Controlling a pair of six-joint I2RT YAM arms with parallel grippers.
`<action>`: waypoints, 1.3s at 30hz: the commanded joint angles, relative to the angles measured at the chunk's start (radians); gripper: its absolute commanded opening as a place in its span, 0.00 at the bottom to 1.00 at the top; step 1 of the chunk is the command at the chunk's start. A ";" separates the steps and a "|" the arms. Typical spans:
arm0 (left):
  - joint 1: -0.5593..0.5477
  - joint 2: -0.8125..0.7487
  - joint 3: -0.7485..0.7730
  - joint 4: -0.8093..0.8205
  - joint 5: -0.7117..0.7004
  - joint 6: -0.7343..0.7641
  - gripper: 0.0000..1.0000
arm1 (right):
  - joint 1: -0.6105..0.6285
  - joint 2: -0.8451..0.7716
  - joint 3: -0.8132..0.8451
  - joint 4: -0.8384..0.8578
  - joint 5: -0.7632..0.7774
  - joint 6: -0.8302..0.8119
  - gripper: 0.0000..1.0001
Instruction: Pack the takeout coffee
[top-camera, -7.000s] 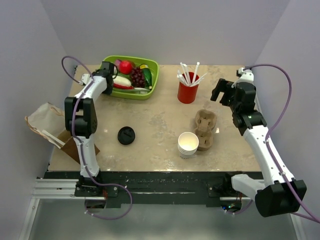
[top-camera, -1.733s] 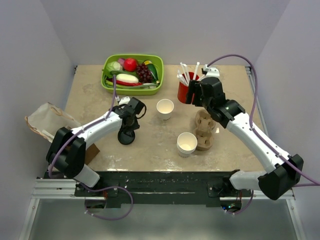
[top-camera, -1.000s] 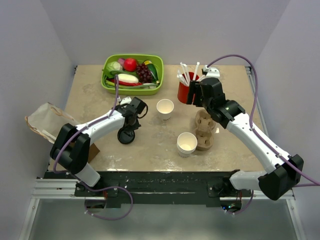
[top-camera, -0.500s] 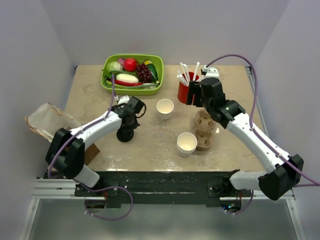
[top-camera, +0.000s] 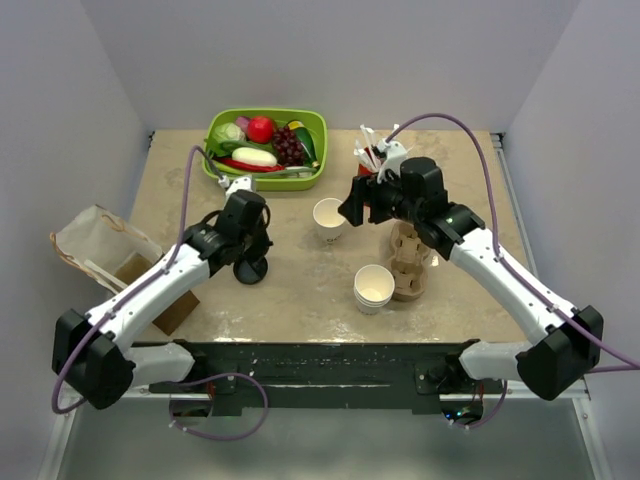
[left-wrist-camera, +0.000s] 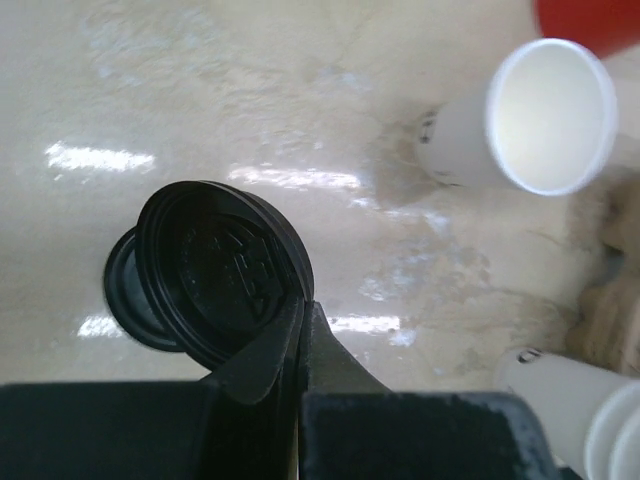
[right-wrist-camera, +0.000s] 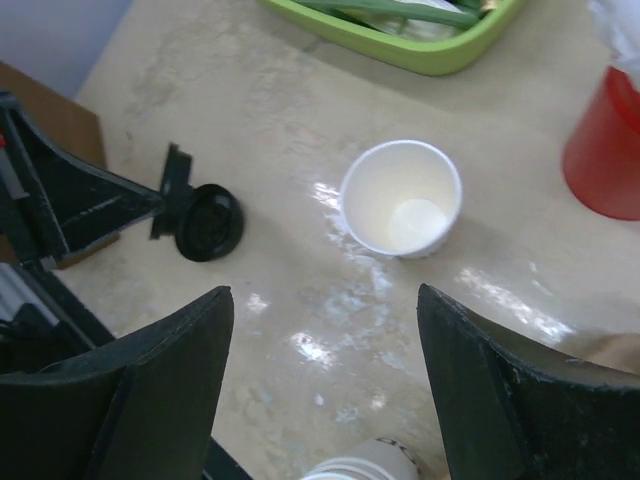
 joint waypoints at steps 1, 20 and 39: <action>-0.004 -0.120 -0.054 0.254 0.253 0.280 0.00 | 0.004 0.039 0.074 0.048 -0.158 0.090 0.77; -0.004 -0.126 -0.018 0.517 1.283 1.220 0.00 | 0.003 -0.275 0.068 -0.407 -0.606 -1.430 0.89; -0.001 0.214 0.482 -0.357 1.499 1.969 0.00 | 0.003 -0.182 0.128 -0.526 -0.612 -1.666 0.87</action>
